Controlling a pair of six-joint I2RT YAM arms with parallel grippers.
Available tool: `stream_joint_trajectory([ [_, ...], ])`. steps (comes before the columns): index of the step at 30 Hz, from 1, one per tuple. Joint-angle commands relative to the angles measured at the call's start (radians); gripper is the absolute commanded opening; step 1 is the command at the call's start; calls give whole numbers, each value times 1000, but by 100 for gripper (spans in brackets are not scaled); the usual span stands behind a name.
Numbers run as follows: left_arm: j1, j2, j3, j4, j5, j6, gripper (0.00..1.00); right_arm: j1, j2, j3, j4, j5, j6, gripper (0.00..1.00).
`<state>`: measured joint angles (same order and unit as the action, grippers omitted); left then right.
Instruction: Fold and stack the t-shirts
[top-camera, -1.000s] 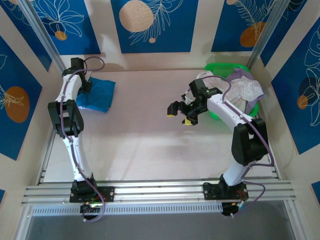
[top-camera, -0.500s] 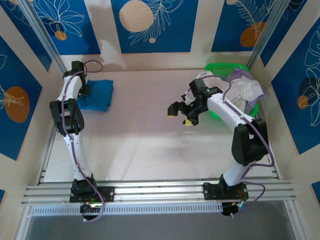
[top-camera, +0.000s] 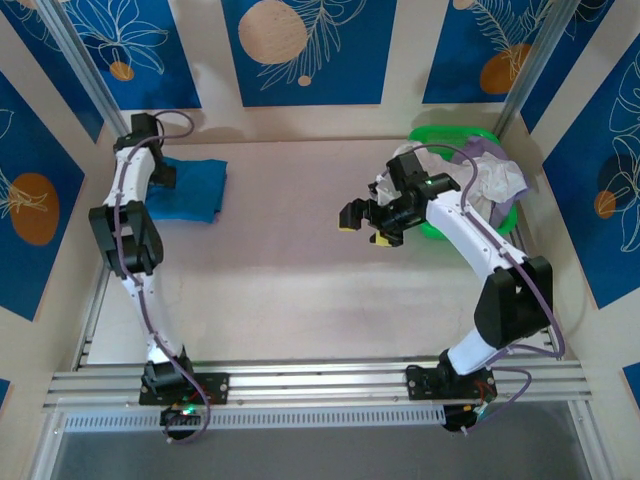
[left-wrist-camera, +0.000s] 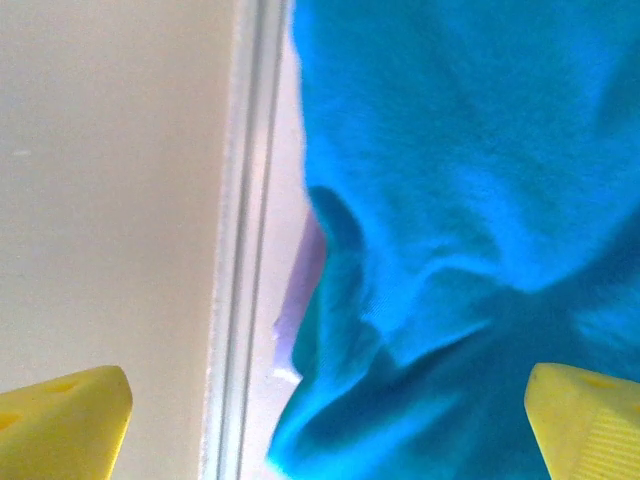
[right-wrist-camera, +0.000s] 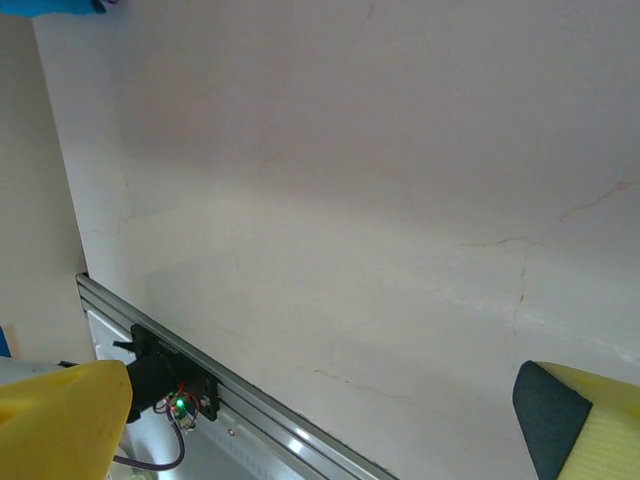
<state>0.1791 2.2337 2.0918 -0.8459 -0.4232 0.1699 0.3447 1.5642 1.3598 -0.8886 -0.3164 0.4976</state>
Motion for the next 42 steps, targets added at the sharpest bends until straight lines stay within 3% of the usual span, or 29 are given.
stream_joint_trajectory([
  [1,-12,-134,-26,-33,28,-57,100,-10,-51,5,-37,1,-31,99],
  [6,-81,-328,-258,71,238,-133,100,-19,-100,-31,-23,67,-78,99],
  [11,-194,-585,-619,291,293,-173,100,-30,-182,-120,73,146,-91,99],
  [17,-214,-804,-940,471,455,-337,100,-46,-276,-241,221,238,-109,99],
  [21,-217,-940,-1177,737,565,-420,100,-48,-362,-355,378,273,-155,99],
  [23,-226,-1003,-1272,836,556,-470,100,-48,-413,-420,463,341,-172,99],
  [29,-248,-1111,-1445,960,551,-412,100,-61,-555,-662,780,500,-266,99],
  [33,-250,-1194,-1580,1067,452,-389,100,-86,-570,-763,935,579,-327,99],
  [38,-254,-1220,-1692,1175,324,-305,100,-162,-516,-836,1106,578,-388,99],
  [42,-254,-1179,-1788,1388,255,-253,100,-229,-446,-880,1233,537,-390,99],
])
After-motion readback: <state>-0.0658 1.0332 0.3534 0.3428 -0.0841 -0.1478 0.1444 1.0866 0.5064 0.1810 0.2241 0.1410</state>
